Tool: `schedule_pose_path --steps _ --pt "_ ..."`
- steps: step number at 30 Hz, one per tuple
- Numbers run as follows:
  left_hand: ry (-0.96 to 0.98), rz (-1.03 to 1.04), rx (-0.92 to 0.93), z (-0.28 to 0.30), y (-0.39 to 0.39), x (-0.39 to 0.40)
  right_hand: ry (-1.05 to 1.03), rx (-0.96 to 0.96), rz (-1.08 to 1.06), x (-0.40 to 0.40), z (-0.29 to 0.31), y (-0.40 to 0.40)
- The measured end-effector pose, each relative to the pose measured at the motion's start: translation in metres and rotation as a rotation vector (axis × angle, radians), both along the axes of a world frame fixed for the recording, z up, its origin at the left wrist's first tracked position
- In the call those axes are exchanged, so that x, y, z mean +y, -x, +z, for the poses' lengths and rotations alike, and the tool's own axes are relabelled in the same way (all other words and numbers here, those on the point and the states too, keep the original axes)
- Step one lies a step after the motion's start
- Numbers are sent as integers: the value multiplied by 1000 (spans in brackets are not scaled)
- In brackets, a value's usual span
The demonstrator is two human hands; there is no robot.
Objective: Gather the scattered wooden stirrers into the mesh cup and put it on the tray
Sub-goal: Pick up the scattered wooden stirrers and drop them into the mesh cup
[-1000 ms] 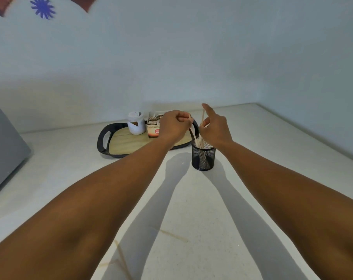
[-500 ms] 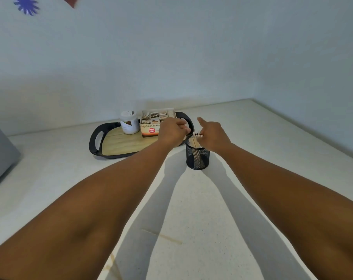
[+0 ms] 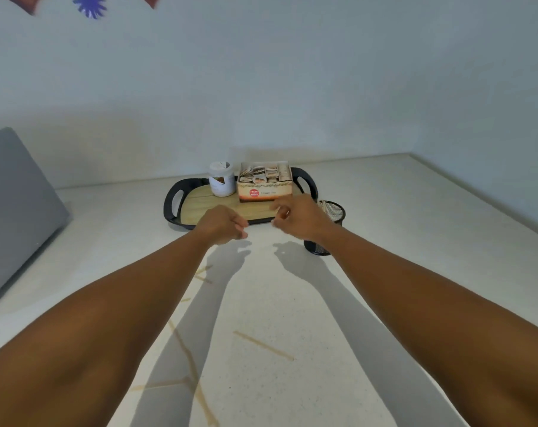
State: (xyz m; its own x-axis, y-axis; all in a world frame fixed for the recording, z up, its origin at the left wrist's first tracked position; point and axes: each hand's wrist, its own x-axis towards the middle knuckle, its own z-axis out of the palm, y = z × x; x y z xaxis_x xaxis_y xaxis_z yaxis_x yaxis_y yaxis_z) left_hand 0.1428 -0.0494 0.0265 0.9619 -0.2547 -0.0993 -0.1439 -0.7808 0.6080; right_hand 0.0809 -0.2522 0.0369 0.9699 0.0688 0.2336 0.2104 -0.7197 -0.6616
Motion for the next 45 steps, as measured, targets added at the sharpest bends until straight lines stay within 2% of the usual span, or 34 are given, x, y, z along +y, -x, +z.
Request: schedule_pose_path --steps 9,17,25,36,38,41,45 --pt "-359 -42 76 -30 15 73 168 374 284 48 -23 14" --pt "-512 -19 33 -43 17 95 339 753 462 69 -32 29" --pt "-552 3 -56 -56 17 94 396 873 471 85 -29 44" --pt "-548 -14 -19 -67 20 89 500 888 449 104 -31 46" --pt "-531 -6 -14 -69 20 88 567 839 428 106 -33 43" --pt "-485 18 -7 -71 19 87 763 652 397 105 -36 39" --pt "-407 41 -59 -66 17 83 760 519 311 94 -40 40"
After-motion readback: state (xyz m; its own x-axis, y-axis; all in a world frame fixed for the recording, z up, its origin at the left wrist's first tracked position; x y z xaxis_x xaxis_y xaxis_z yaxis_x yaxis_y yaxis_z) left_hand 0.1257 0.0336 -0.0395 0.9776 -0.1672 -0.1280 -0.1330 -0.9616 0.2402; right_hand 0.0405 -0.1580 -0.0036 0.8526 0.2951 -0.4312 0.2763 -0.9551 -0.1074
